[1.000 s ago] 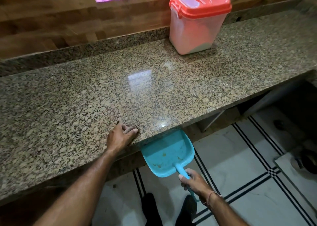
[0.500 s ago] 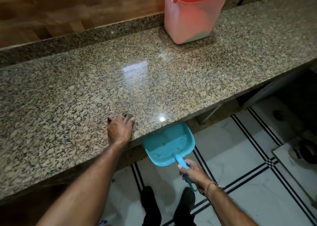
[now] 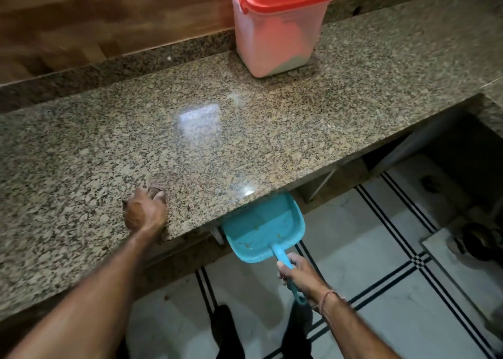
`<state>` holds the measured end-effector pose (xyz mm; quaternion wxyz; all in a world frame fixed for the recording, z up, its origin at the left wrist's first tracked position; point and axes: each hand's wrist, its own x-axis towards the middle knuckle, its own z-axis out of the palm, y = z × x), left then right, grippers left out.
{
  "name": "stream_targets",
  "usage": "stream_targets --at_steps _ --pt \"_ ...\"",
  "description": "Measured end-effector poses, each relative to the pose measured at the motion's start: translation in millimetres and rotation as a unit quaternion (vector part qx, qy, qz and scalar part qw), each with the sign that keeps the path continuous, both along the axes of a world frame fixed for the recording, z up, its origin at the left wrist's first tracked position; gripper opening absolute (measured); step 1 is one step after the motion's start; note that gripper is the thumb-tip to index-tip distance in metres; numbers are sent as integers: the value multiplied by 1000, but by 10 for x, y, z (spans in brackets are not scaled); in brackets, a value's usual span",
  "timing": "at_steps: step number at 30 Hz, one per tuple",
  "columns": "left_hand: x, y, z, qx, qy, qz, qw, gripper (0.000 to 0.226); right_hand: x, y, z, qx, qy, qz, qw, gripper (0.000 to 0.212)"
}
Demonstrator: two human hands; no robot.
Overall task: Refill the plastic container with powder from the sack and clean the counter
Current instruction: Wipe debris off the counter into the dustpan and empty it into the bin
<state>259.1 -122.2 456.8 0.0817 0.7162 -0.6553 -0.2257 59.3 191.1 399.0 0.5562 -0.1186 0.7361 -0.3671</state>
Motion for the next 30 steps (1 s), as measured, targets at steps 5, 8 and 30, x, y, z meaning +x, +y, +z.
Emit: stream_targets --at_steps 5,8,30 --pt "-641 325 -83 -26 -3 1 1000 28 -337 -11 -80 -12 -25 20 999 21" --pt "-1448 654 -123 -31 58 -63 996 15 -585 73 -142 -16 -22 39 999 23" --pt "-3095 1000 -46 26 112 -174 978 20 -1703 186 63 -27 -35 36 998 7"
